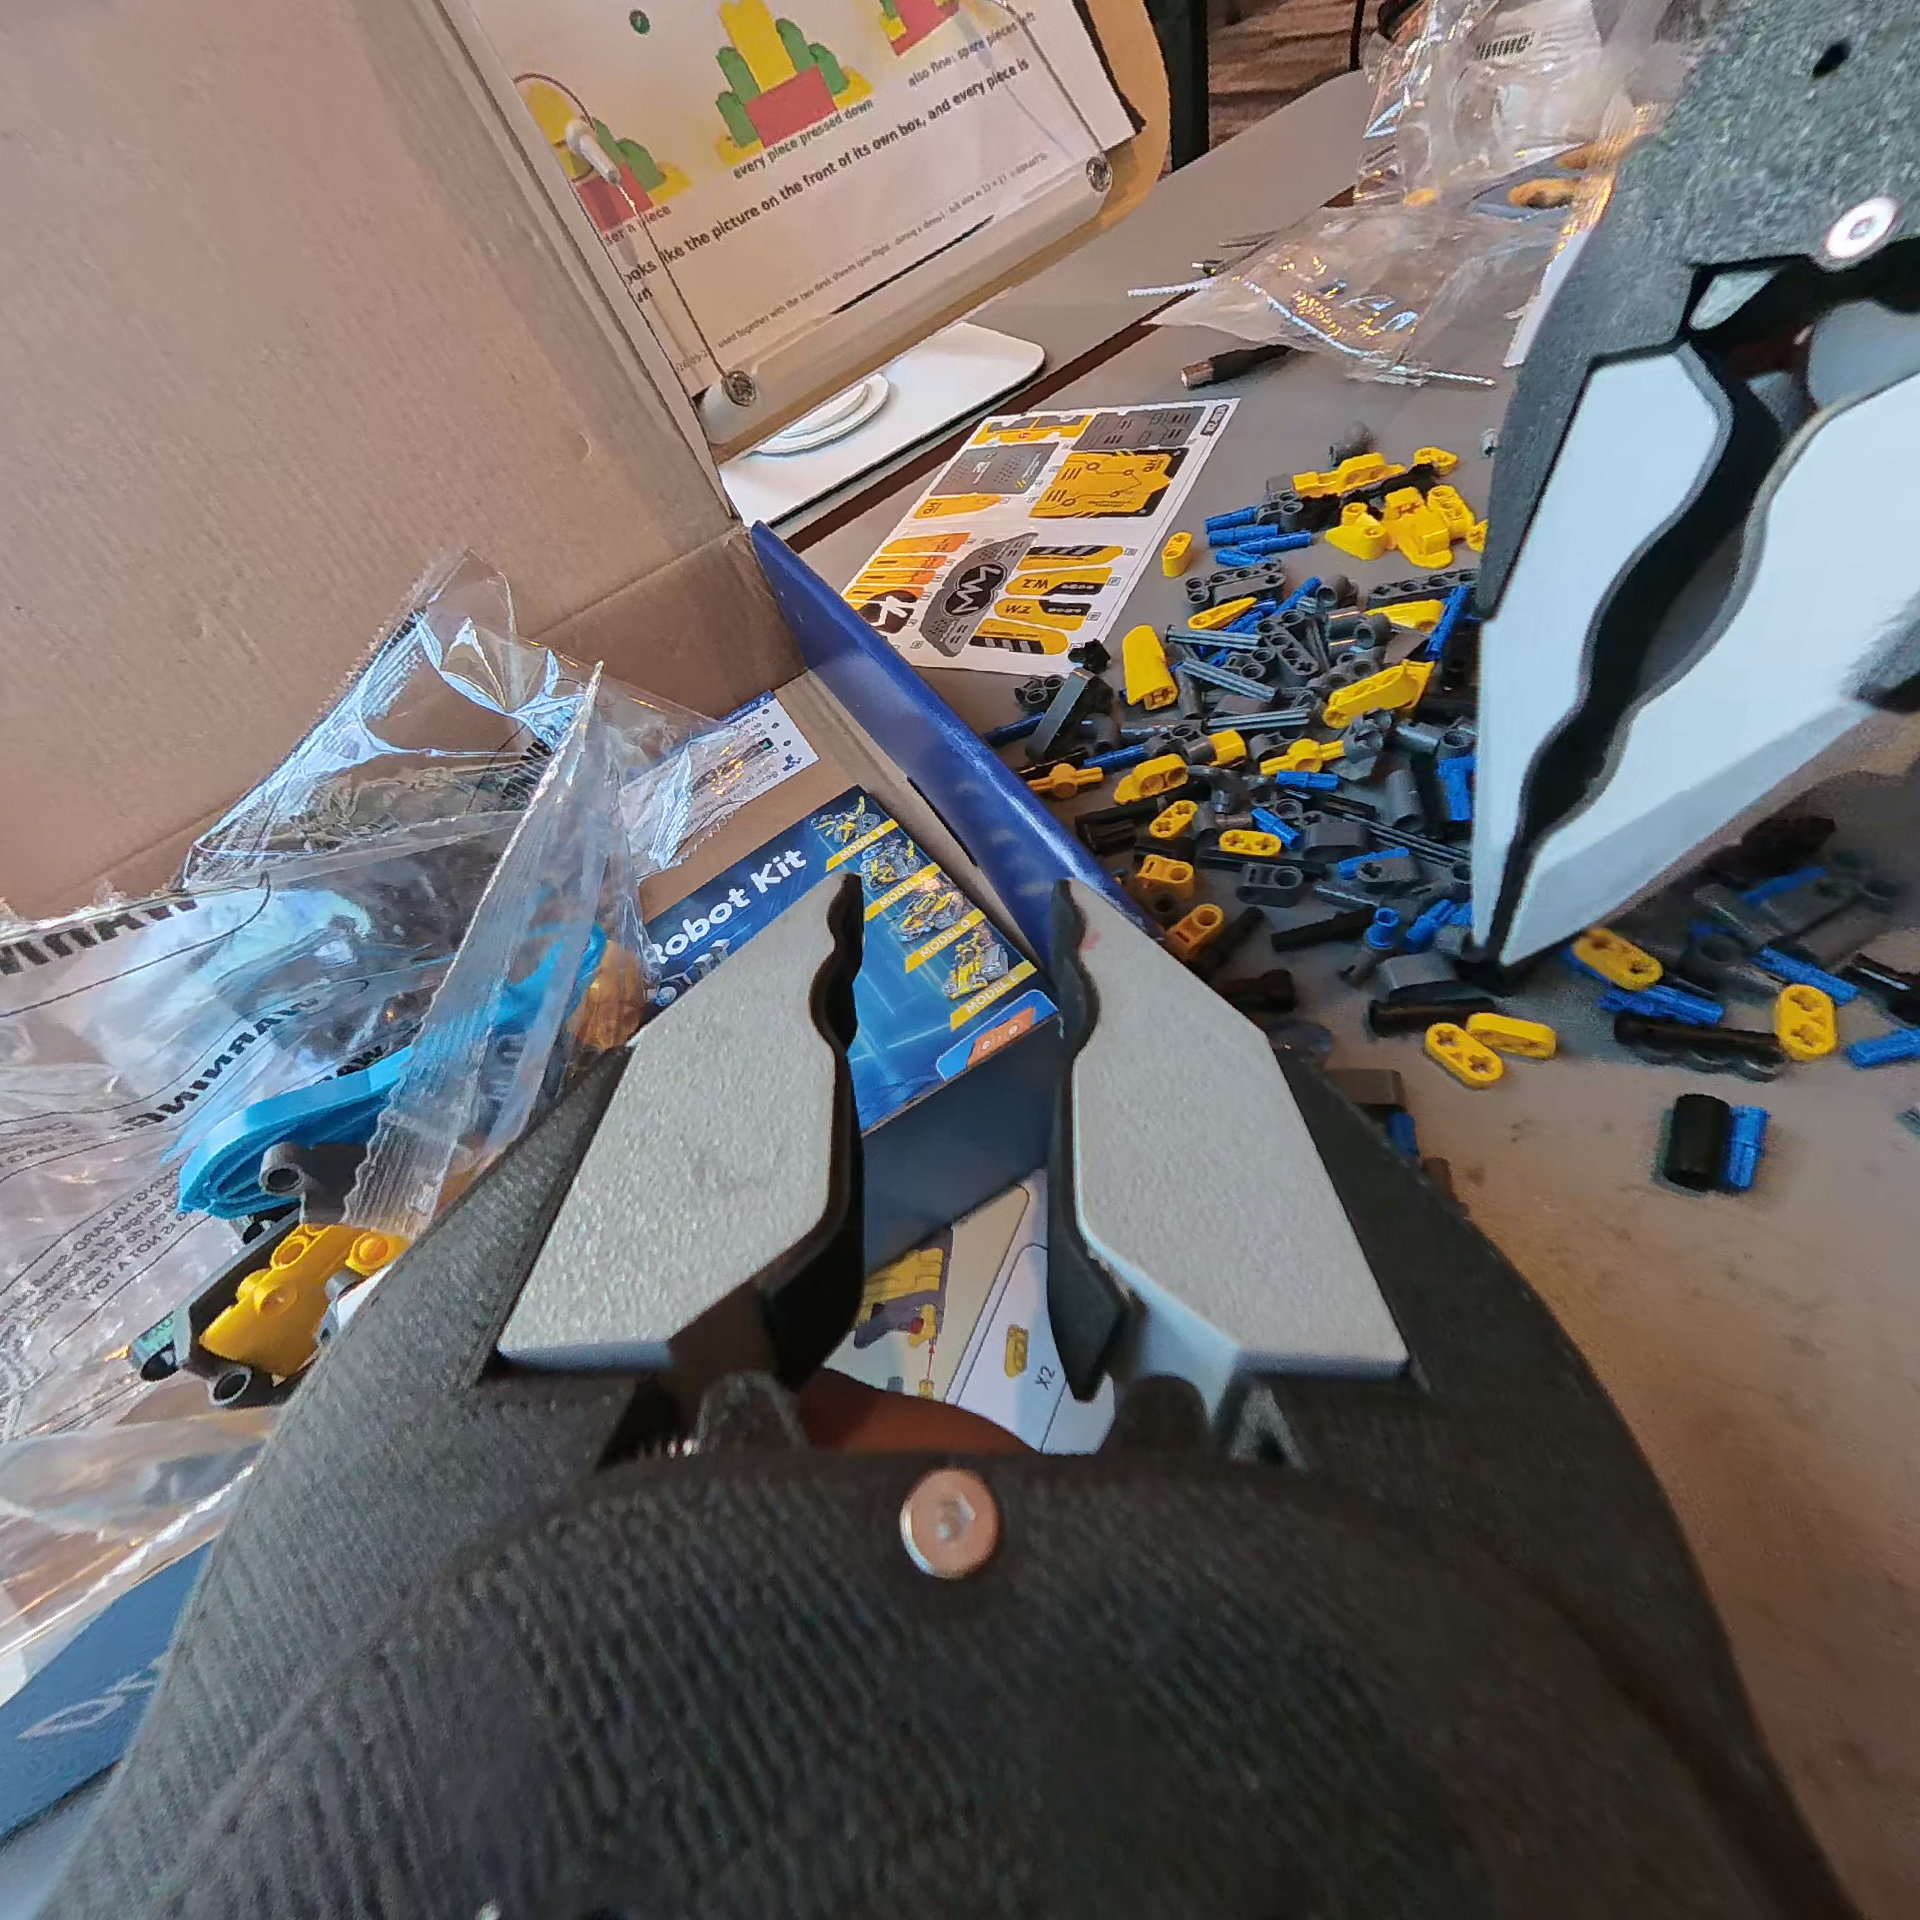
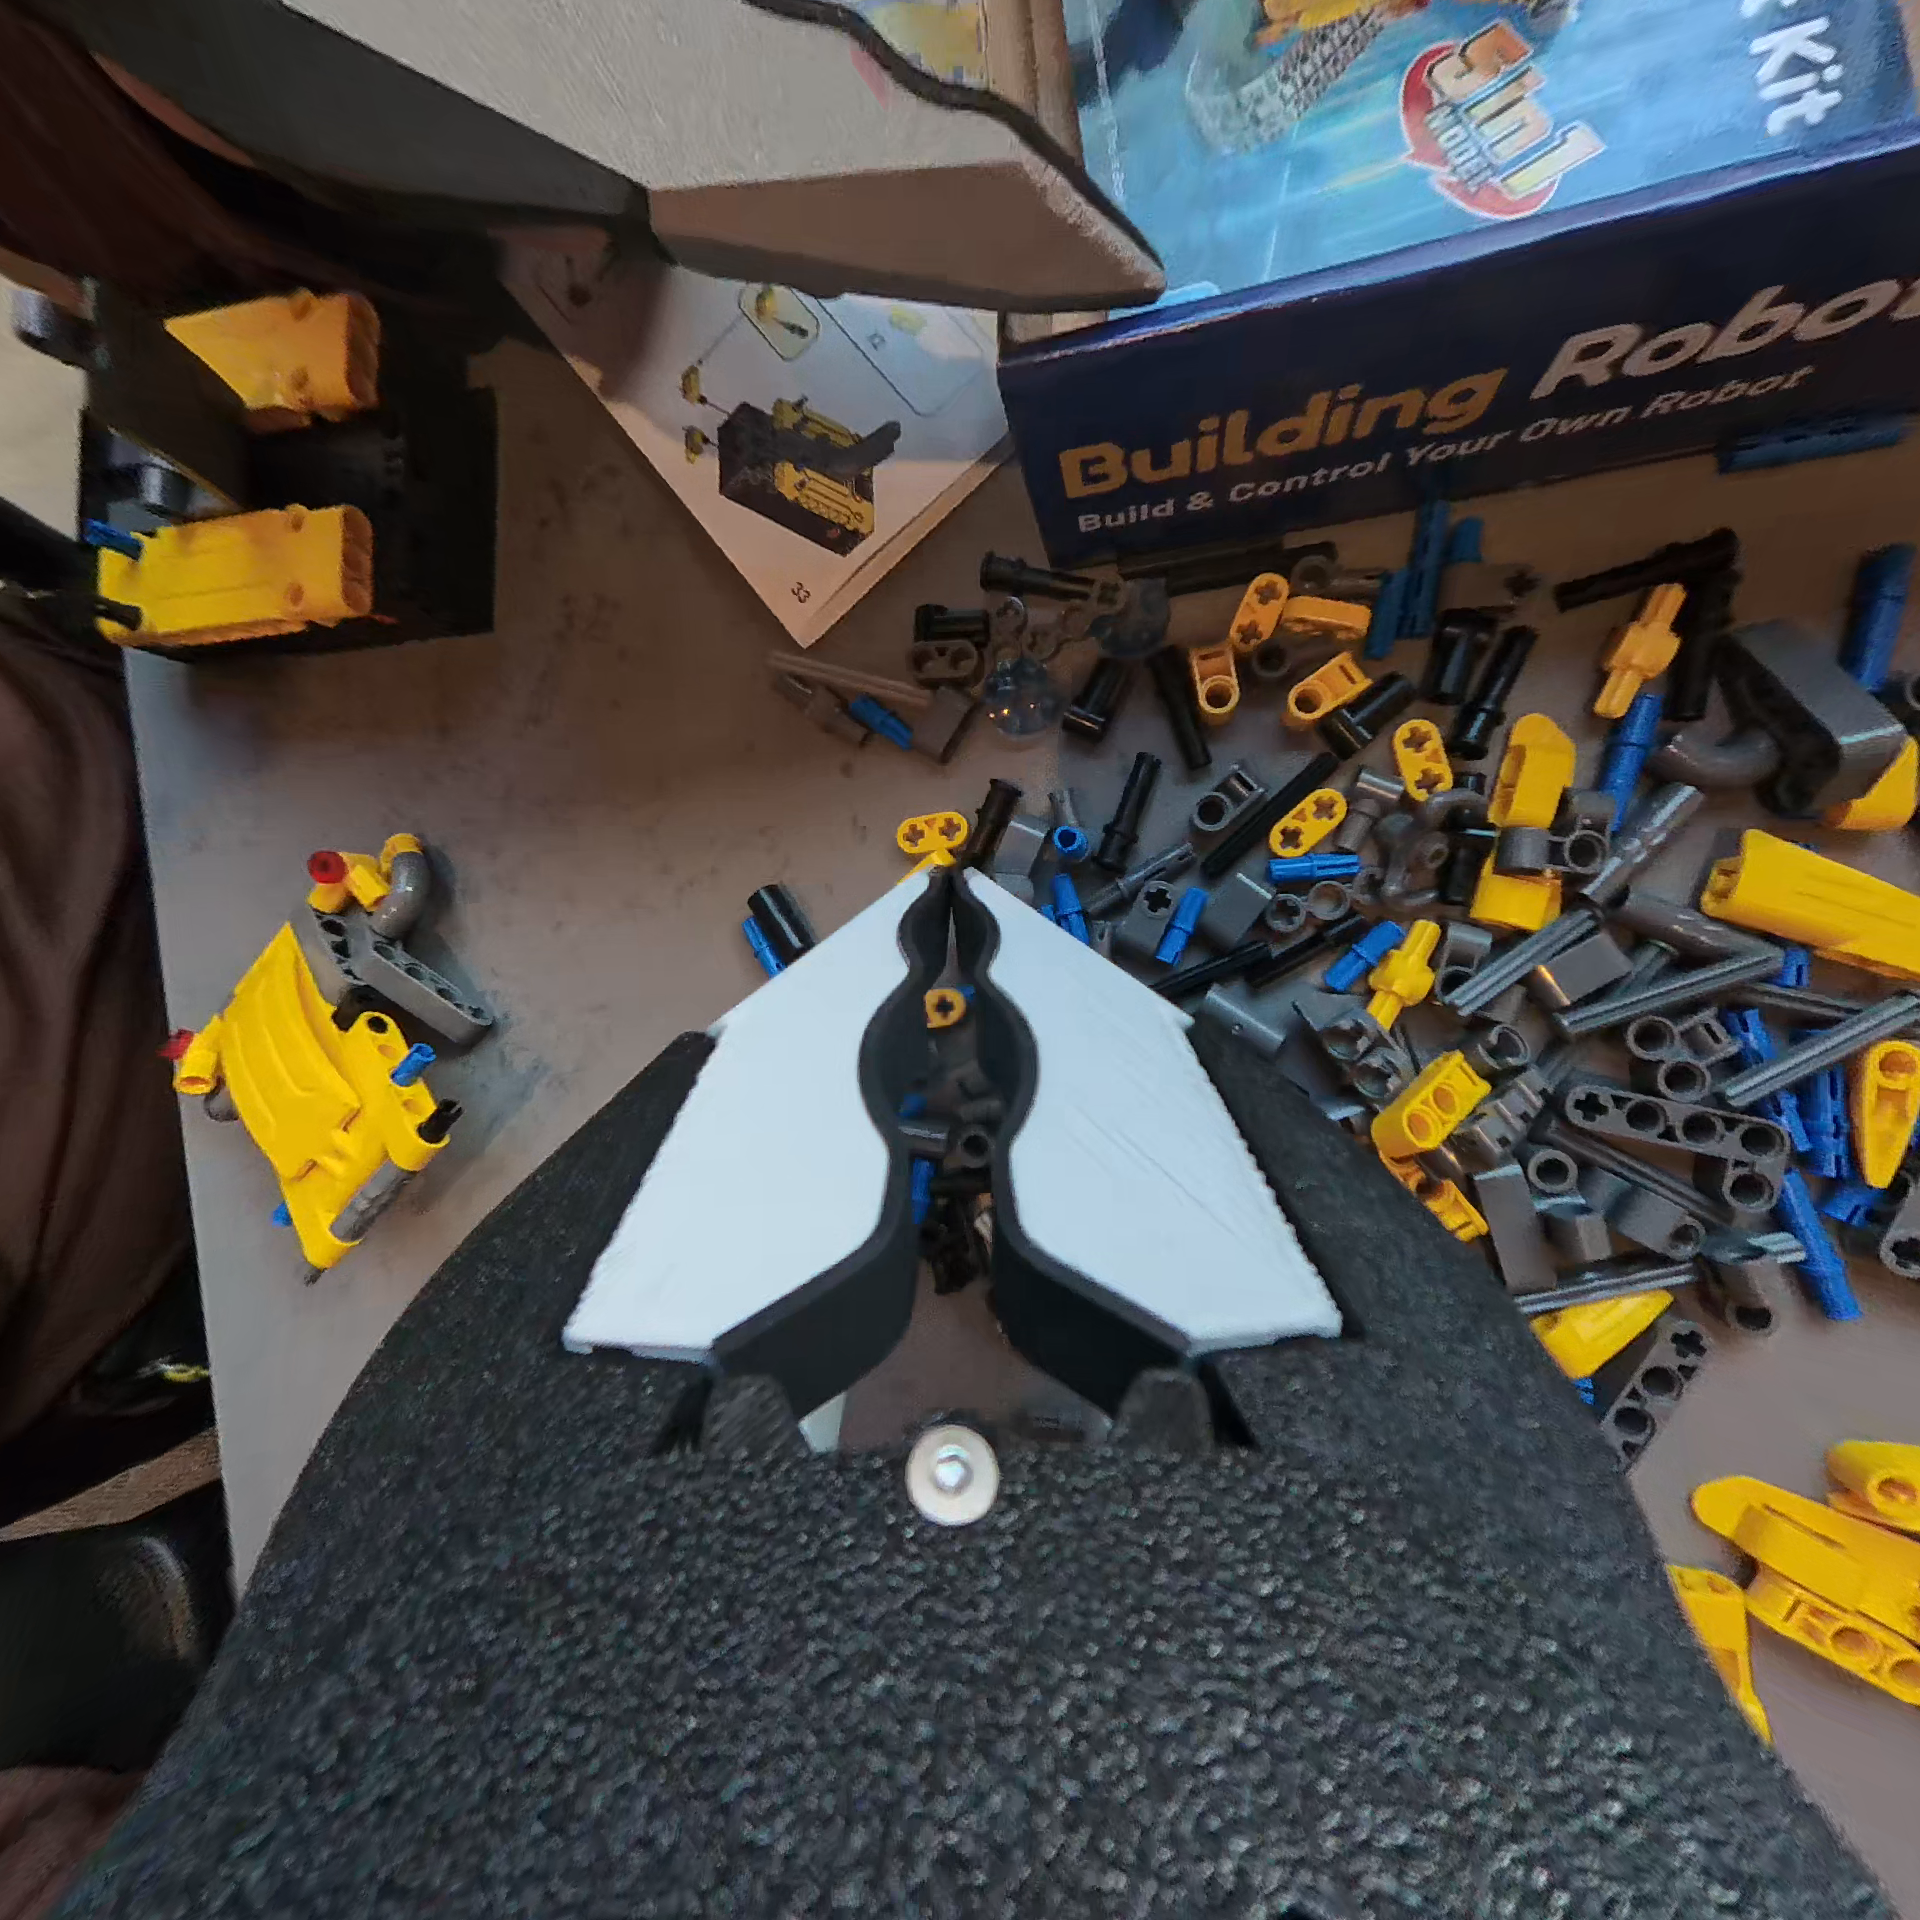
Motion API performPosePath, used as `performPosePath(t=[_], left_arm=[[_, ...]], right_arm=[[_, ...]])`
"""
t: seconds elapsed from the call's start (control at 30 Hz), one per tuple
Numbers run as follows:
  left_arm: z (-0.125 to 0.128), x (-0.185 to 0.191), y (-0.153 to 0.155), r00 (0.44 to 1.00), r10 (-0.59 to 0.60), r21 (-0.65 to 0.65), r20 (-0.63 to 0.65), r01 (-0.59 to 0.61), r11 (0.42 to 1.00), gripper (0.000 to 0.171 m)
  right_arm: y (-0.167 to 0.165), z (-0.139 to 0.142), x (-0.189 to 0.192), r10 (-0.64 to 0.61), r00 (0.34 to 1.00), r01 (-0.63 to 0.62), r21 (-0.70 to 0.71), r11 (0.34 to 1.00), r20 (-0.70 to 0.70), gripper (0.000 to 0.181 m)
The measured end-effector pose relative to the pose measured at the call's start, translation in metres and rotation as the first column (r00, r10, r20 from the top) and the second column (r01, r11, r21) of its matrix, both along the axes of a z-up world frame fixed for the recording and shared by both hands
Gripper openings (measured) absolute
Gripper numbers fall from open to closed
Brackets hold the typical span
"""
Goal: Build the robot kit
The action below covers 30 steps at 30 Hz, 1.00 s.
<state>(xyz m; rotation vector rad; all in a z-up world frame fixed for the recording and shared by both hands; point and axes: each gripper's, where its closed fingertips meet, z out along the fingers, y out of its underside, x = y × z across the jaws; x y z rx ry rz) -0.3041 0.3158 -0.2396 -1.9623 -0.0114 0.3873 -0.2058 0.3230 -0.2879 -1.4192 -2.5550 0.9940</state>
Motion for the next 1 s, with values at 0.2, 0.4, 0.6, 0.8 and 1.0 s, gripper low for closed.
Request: performPosePath(t=[0.2, 0.4, 0.6, 0.8, 1.0], left_arm=[[0.000, 0.001, 0.000, 1.000, -0.003, -0.001, -0.002, 0.003, 1.000, 0.034], [-0.002, 0.001, 0.001, 1.000, -0.001, -0.007, 0.000, 0.001, 1.000, 0.033], [-0.001, 0.000, 0.000, 1.000, -0.002, -0.004, 0.000, 0.002, 1.000, 0.033], [-0.001, 0.001, 0.000, 1.000, -0.003, -0.005, -0.001, 0.003, 1.000, 0.033], [-0.002, 0.001, 0.001, 1.000, -0.002, -0.005, -0.001, 0.002, 1.000, 0.033]], right_arm=[[0.004, 0.002, 0.020, 0.056, 0.998, -0.055, -0.018, 0.998, 0.041, 0.000], [0.012, -0.016, 0.019, 0.040, 0.996, -0.046, 0.074, 0.996, 0.080, 0.007], [0.012, -0.001, 0.008, -0.002, 1.000, 0.001, 0.015, 1.000, 0.015, 0.006], [0.016, -0.002, 0.022, 0.028, 0.998, -0.030, 0.043, 0.999, 0.048, 0.009], [0.013, -0.008, 0.033, 0.109, 0.993, -0.115, 0.150, 0.982, 0.051, 0.027]])
